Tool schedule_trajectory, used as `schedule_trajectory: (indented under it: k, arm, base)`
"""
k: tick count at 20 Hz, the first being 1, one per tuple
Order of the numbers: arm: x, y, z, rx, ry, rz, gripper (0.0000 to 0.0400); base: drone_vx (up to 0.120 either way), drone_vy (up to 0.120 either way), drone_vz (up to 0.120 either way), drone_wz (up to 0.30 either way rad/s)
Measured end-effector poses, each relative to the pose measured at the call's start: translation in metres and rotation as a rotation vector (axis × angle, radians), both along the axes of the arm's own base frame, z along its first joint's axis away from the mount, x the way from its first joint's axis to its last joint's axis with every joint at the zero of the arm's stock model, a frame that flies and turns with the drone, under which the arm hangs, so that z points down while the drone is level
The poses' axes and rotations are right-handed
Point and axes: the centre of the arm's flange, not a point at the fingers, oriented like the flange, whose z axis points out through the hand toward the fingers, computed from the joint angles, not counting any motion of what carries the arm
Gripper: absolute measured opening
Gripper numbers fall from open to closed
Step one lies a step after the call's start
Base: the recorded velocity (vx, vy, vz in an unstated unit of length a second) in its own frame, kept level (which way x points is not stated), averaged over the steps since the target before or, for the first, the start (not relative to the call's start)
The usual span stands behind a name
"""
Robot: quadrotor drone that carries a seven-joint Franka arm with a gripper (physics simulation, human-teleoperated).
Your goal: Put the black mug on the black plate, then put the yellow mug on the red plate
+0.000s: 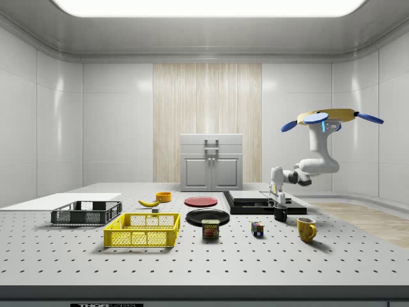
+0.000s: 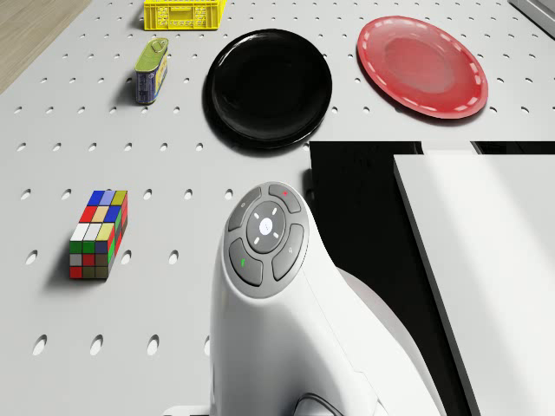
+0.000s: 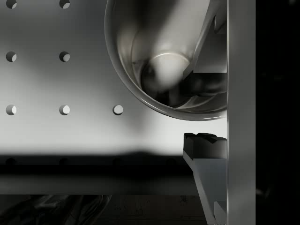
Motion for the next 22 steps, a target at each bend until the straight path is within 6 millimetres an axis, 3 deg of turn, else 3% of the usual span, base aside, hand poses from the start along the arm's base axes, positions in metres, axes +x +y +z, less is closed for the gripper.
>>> schedule_trajectory:
  k: [5,10,19,22]
  arm:
    - [0.000,0.000,-0.002,0.000,0.000,0.000,0.0111]
    - [0.000,0.000,-0.018,0.000,0.000,0.000,0.0110]
    - [0.000,0.000,-0.040,0.000,0.000,0.000,0.0110]
    - [0.000,0.000,-0.042,0.000,0.000,0.000,0.0110]
  base:
    - [0.000,0.000,0.000,0.000]
    - [0.000,0.000,0.000,0.000]
    - [0.000,0.000,0.120,0.000]
    - [0.107,0.000,0.107,0.000]
